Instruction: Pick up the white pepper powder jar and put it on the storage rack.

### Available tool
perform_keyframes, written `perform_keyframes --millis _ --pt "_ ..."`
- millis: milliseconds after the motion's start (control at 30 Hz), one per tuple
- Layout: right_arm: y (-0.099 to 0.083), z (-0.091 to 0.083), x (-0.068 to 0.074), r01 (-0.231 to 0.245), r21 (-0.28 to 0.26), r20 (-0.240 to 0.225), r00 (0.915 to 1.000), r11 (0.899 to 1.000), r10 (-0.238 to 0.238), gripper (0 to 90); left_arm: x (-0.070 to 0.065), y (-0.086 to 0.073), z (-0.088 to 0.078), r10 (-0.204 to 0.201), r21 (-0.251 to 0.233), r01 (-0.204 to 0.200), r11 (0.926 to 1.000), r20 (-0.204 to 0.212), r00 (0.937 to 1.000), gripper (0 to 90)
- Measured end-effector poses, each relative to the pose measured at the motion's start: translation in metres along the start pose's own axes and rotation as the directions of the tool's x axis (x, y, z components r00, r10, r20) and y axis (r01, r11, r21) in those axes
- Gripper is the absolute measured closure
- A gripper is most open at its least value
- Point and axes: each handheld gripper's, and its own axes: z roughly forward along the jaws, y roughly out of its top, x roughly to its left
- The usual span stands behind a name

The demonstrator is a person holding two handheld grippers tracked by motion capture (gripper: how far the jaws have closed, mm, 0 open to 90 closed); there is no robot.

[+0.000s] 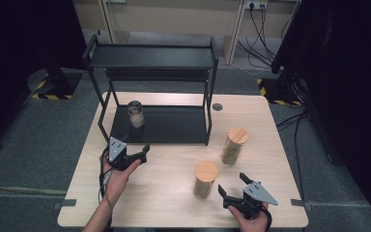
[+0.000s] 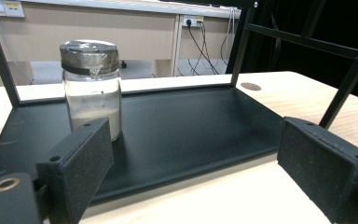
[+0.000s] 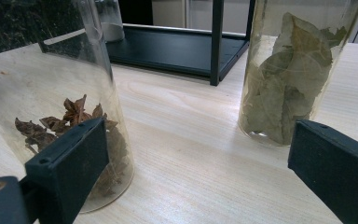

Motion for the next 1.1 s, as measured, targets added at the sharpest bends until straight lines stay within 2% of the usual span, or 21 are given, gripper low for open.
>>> perform_keyframes --millis 300,1100 --pt "0.000 0.000 0.000 -0.002 -0.002 -0.001 1.0000 1.000 0.002 5.4 -0.004 -0.006 -0.011 -0.016 -0.012 0.016 0.9998 0.013 0.9998 10.1" --pt "0.000 0.000 0.000 -0.002 -0.002 -0.001 1.0000 1.000 0.002 5.4 -0.015 -0.041 -0.035 -0.042 0.024 0.040 0.9989 0.073 0.9965 9.8"
